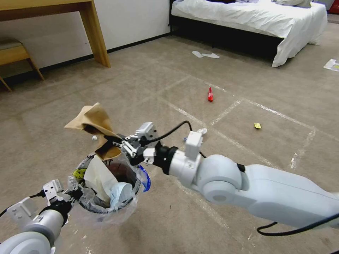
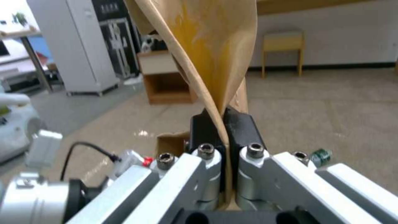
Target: Pick up the trash bin and place the garbage on the floor into it.
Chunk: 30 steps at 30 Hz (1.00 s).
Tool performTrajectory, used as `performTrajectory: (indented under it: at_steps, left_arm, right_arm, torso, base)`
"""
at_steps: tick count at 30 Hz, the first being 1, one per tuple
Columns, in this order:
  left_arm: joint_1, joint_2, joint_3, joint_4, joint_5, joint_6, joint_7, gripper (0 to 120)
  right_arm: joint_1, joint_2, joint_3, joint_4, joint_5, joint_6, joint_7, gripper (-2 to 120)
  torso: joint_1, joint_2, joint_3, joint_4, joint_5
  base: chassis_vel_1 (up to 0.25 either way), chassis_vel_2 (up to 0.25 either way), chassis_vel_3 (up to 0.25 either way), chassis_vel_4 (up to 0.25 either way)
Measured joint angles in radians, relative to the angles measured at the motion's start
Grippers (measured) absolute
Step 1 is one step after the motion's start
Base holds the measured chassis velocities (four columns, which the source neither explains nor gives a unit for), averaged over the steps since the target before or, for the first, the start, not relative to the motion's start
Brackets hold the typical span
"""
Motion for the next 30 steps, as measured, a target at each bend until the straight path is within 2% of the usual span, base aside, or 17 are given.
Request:
performTrajectory:
  at_steps: [19,24,30]
  left_arm:
    - [-0.001,0.032,-0.045,-0.005,-0.046,0.002,-0.007,1]
    - [-0.003,0.030,-0.047,-0.010,-0.049,0.002,-0.008,1]
    - [-0.003,0.025,-0.047,-0.013,-0.049,0.002,-0.008,1]
  right_arm:
    - [0.046,-0.014,-0.163,-0.015,-0.015,-0.091,0.079,0]
    - [0.081,0.018,-0.218,-0.016,0.027,-0.166,0.162,0]
    - [0.114,0.056,-0.260,-0.022,0.069,-0.220,0.214,0]
  torso:
    - [0.000,0.000,0.000,-0.0002,0.0002]
    - [0.000,0.000,0.000,-0.0001,0.0002]
    - [0.000,0.000,0.000,-0.0001,0.0001]
  base:
    - [0.000,0.000,0.000,0.000]
    - [0.000,0.000,0.000,0.000]
    - [0.000,0.000,0.000,0.000]
